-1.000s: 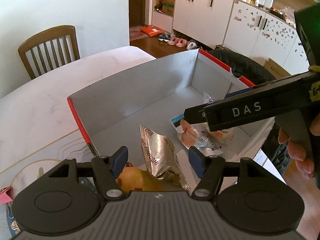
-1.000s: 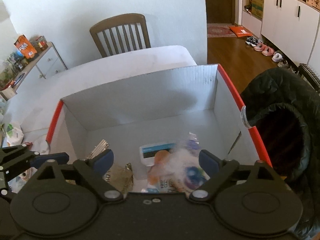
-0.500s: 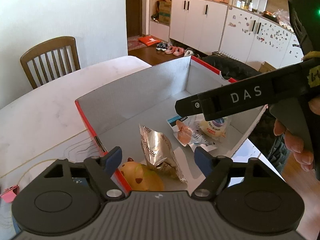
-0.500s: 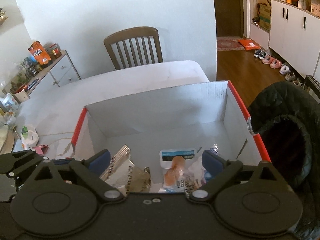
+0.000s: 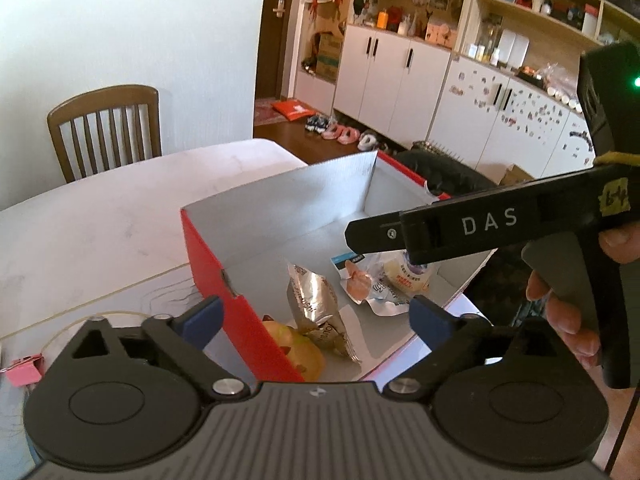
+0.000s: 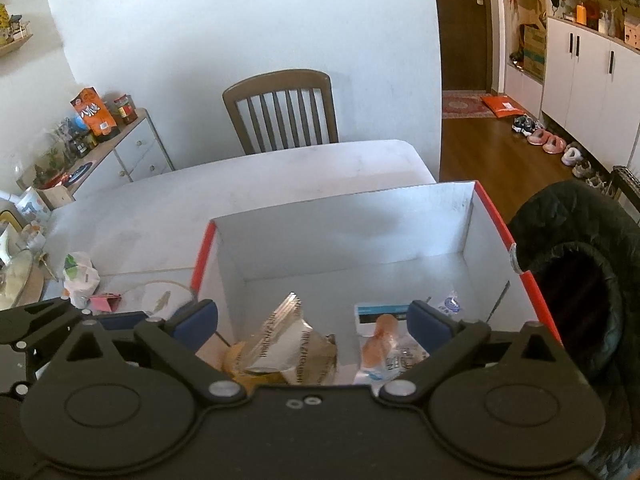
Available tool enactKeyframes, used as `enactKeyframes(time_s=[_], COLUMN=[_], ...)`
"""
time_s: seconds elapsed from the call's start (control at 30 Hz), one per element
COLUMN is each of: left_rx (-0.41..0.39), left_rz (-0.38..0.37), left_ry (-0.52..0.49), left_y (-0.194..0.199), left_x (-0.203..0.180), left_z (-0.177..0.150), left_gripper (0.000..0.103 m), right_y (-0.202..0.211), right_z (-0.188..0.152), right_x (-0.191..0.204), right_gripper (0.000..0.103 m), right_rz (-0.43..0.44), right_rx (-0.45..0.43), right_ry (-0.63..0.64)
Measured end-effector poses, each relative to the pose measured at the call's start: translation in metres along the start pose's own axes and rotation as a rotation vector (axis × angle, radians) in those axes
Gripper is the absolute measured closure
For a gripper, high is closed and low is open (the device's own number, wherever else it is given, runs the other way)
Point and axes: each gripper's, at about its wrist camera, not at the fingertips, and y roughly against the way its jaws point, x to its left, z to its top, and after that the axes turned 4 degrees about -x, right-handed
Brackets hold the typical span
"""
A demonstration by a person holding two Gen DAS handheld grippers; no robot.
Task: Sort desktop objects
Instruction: 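Withdraw both grippers from the box back over the table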
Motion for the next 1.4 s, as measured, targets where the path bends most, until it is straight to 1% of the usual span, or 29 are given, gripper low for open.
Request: enactKeyframes(time_s=[0.27, 0.47, 0.63, 0.97, 1.17, 1.4], left_rx=[-0.037, -0.052, -0.045, -0.018, -0.006, 0.022], left_rz=[-0.012, 0.009, 0.026, 0.052, 0.077, 0.122], left_ry=[0.019, 0.026, 0.05, 0.056, 0.079, 0.113], left_y=[0.035, 0.065, 0.088, 0.12, 0.134, 0.149], left_x=[0.023, 0.046, 0.072, 0.114, 0.142, 0.185], left_z=[-0.01, -0.024, -0.041, -0.079, -0.101, -0.129], left_gripper=[0.002, 0.002, 0.002, 0.002, 0.002, 0.002], right_y=[0.013, 0.019, 0.022, 0.02, 0.011, -0.004], right_z=[-0.005, -0.014, -0.021, -0.037, -0.047, -0.057], right_x=[0.028, 0.059, 0.086, 0.13, 0.155, 0.186], right_gripper=[0.001, 0.001, 0.001, 0.001, 0.001, 0.001], right_rz=[0.003, 0.013, 0.024, 0.03, 0.027, 0.041], right_rx=[-0.018, -0.022, -0.023, -0.008, 0.009, 0.034], right_ry=[-0.011, 0.001, 0.016, 0.03, 0.037, 0.064])
